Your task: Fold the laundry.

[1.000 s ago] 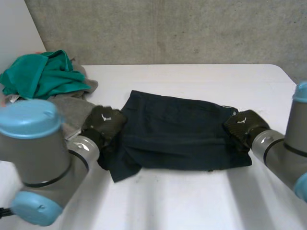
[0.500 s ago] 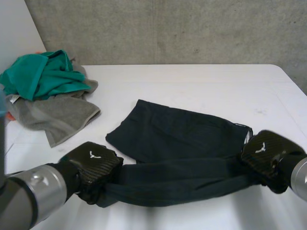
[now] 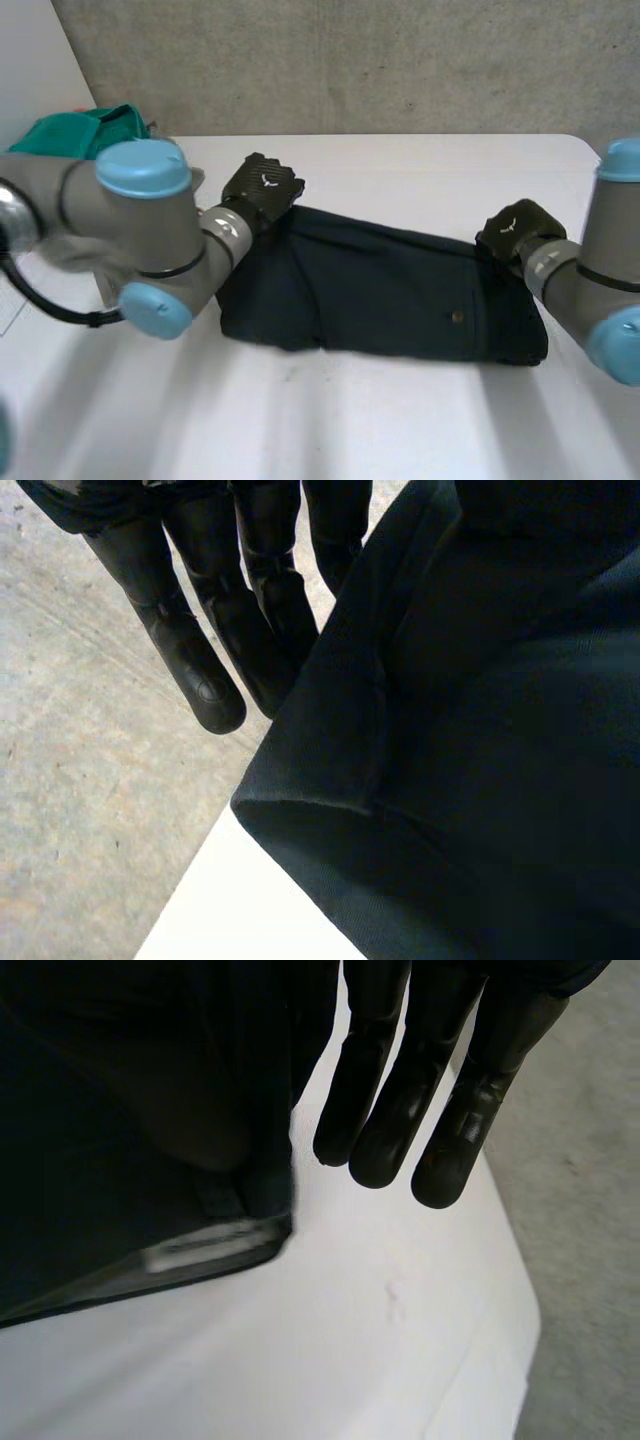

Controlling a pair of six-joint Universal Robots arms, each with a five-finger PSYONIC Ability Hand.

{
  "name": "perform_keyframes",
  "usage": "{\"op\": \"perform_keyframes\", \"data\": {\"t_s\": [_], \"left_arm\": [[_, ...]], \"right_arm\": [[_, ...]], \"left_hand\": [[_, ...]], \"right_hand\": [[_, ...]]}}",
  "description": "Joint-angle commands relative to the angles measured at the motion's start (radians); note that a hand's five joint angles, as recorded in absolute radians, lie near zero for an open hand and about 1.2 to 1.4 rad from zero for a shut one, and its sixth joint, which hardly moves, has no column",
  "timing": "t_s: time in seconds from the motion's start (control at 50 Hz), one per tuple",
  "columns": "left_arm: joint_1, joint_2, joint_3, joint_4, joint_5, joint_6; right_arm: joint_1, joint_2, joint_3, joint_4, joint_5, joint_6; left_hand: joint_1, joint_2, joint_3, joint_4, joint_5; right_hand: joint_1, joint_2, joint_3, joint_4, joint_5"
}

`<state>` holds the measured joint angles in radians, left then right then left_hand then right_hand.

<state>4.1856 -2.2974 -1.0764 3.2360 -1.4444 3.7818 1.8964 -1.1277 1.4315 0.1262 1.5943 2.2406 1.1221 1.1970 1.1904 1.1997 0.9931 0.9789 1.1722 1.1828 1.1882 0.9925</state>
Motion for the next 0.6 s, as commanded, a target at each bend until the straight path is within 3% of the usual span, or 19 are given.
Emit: {"op": "perform_keyframes", "data": {"t_s": [0.02,0.14,0.16,0.18,0.2,0.24,0.32,0.42,0.56,0.6], "left_arm": [[-0.001,-0.24,0.231,0.133,0.019,0.002],[-0.007,-0.335,0.326,0.18,0.07,0.002],[-0.009,-0.342,0.335,0.188,0.081,0.002],[-0.01,-0.35,0.34,0.195,0.087,0.002],[-0.013,-0.359,0.345,0.215,0.093,0.002],[-0.018,-0.361,0.345,0.243,0.093,0.002],[-0.027,-0.332,0.334,0.307,0.073,-0.002],[-0.027,-0.182,0.232,0.327,0.027,-0.011],[-0.033,0.059,-0.072,0.323,0.018,-0.063],[-0.039,0.117,-0.175,0.321,0.018,-0.083]], "right_arm": [[0.0,0.175,-0.094,-0.21,0.069,-0.01],[0.0,0.256,-0.137,-0.287,0.085,-0.044],[0.0,0.264,-0.143,-0.292,0.091,-0.045],[0.0,0.273,-0.151,-0.298,0.101,-0.047],[0.0,0.282,-0.166,-0.315,0.122,-0.042],[0.0,0.284,-0.177,-0.341,0.148,-0.036],[-0.011,0.25,-0.16,-0.44,0.185,-0.009],[-0.017,0.099,-0.08,-0.451,0.147,0.097],[-0.108,-0.089,0.043,-0.127,-0.077,0.324],[-0.14,-0.104,0.075,-0.01,-0.129,0.402]], "left_hand": [[0.274,0.199,0.206,0.197,0.229],[0.274,0.199,0.206,0.197,0.229],[0.173,0.098,0.105,0.095,0.127],[0.009,-0.066,-0.059,-0.069,-0.037],[-0.469,-0.544,-0.538,-0.547,-0.515],[-0.948,-1.022,-1.016,-1.025,-0.993],[-0.947,-1.022,-1.015,-1.024,-0.992],[-0.947,-1.022,-1.015,-1.024,-0.992],[-0.941,-1.016,-1.009,-1.019,-0.986],[-0.941,-1.016,-1.009,-1.019,-0.986]], "right_hand": [[0.417,0.224,0.213,0.208,0.229],[0.417,0.224,0.213,0.208,0.229],[0.417,0.224,0.213,0.208,0.229],[0.261,0.068,0.058,0.052,0.073],[-0.377,-0.57,-0.581,-0.586,-0.565],[-0.804,-0.998,-1.008,-1.014,-0.992],[-0.804,-0.998,-1.008,-1.014,-0.992],[-0.804,-0.998,-1.008,-1.014,-0.992],[-0.801,-0.994,-1.005,-1.01,-0.989],[-0.648,-0.841,-0.852,-0.857,-0.836]]}}
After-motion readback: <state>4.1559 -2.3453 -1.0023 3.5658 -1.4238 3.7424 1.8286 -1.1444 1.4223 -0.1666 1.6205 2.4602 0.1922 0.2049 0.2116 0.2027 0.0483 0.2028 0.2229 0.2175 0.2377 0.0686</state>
